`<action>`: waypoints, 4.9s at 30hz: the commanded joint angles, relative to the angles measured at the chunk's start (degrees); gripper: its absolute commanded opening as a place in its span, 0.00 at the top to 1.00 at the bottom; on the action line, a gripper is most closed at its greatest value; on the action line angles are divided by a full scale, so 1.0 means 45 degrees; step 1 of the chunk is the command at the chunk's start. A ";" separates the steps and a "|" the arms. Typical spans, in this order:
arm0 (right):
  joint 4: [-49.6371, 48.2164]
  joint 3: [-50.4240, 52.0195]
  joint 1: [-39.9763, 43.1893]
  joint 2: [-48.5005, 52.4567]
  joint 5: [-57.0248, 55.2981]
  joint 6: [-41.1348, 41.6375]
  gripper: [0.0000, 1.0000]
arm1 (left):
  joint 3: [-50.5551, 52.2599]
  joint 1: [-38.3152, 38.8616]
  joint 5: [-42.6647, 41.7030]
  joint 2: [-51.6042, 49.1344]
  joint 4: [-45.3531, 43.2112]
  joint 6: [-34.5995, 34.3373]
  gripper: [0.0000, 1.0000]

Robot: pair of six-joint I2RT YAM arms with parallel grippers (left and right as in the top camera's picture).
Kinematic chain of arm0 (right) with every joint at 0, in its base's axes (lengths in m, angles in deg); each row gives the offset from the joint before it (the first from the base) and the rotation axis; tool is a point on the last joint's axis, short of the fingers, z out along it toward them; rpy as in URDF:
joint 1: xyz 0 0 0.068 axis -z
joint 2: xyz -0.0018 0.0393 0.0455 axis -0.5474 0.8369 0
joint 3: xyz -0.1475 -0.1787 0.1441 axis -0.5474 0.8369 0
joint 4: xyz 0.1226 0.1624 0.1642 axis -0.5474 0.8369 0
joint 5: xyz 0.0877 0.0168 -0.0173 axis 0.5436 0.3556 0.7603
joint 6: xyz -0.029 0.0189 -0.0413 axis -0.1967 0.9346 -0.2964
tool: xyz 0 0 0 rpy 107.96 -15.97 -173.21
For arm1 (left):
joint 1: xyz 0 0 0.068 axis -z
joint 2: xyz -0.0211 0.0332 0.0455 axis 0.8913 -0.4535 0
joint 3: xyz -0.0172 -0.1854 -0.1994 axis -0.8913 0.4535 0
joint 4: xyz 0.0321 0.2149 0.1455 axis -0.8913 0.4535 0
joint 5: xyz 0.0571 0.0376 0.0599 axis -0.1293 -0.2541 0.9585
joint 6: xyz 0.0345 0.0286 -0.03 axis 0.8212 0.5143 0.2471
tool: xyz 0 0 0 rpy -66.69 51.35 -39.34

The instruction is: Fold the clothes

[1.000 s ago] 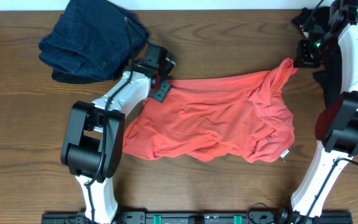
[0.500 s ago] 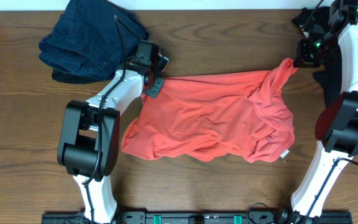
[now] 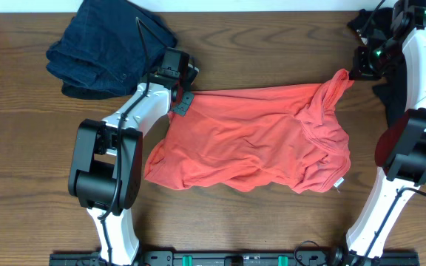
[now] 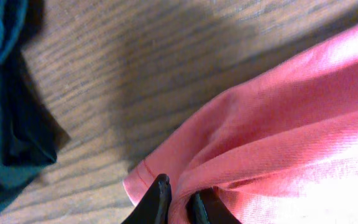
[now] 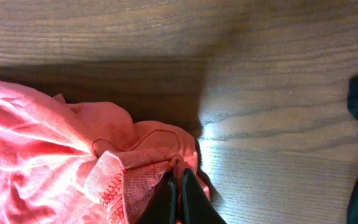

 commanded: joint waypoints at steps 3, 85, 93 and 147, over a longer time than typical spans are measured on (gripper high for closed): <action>0.0005 -0.0073 -0.0063 -0.0053 -0.0029 -0.0180 0.98 | 0.0063 -0.0092 0.0199 -0.0005 0.0427 -0.0253 0.85; 0.0126 -0.1059 0.1263 -1.5246 0.3128 -0.5178 0.99 | -0.3147 0.0165 0.0539 1.5708 0.2968 -0.2769 0.94; 0.2705 -0.0811 0.1263 -1.2891 0.5241 -1.0176 0.99 | -0.3113 0.0165 0.0539 1.4440 0.3837 -0.1957 0.94; -0.5348 -0.0850 -0.0840 0.3181 0.2764 -0.0763 0.99 | -0.2856 0.0165 0.0525 0.4095 0.3764 -0.2837 0.94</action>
